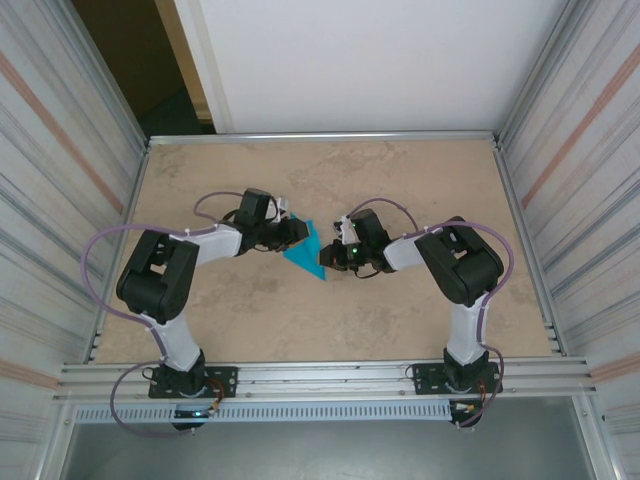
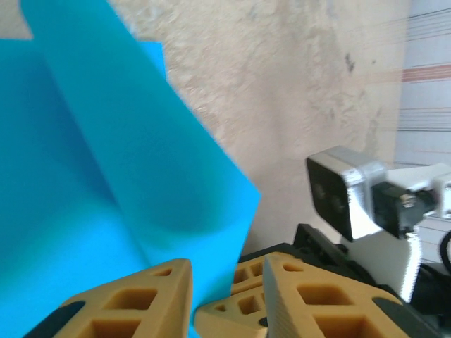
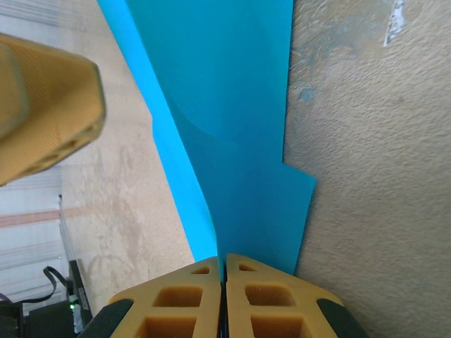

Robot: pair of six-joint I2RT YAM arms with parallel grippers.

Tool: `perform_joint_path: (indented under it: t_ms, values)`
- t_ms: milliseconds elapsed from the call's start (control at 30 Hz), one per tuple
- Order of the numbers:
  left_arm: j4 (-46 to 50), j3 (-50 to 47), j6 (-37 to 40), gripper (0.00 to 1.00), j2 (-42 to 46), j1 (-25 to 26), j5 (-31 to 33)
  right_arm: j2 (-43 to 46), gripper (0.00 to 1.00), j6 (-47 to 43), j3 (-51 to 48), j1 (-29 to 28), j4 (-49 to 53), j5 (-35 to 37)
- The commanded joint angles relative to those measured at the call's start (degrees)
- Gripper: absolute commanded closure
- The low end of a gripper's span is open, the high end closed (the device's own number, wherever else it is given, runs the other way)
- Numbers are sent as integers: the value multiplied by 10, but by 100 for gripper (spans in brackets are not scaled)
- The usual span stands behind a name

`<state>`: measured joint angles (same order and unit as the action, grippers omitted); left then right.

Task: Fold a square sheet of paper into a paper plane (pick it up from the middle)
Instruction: Fourth fold the wing at the center of the table.

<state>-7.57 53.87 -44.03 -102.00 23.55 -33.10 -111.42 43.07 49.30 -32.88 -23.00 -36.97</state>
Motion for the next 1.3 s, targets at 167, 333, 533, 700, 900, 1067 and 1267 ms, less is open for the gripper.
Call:
perform_joint_path:
  t_ms: [167, 333, 533, 700, 900, 1067, 1267]
  values:
    - [-51, 10, -11, 77, -39, -2, -50, -16, 89, 4, -8, 8, 15, -5]
    - [-53, 12, -13, 79, -53, -2, -55, -16, 89, 7, -7, 10, 16, -6]
    - [-34, 19, -13, 79, -62, -3, -47, -17, 87, 10, -8, 12, 19, -7]
    - [-25, 22, -15, 79, -72, -2, -45, -16, 85, 13, -8, 14, 23, -7]
    - [-20, 25, -15, 79, -77, -2, -44, -16, 84, 18, -7, 16, 26, -9]
    - [-14, 26, -12, 79, -79, -2, -45, -3, 80, 25, -8, 18, 27, -15]
    - [-11, 29, -12, 79, -79, -3, -45, 36, 75, 26, -9, 21, 41, -24]
